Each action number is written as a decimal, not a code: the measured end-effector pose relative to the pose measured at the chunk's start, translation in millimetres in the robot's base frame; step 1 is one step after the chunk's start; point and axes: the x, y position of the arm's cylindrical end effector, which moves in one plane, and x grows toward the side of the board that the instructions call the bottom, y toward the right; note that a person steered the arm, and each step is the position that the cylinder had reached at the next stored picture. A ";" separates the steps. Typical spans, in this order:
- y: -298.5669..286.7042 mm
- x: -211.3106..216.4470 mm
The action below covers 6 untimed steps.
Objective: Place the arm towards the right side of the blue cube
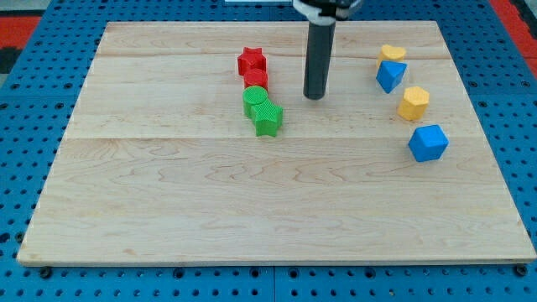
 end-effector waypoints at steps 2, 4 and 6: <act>-11.5 38.1; -31.1 44.9; -53.0 47.9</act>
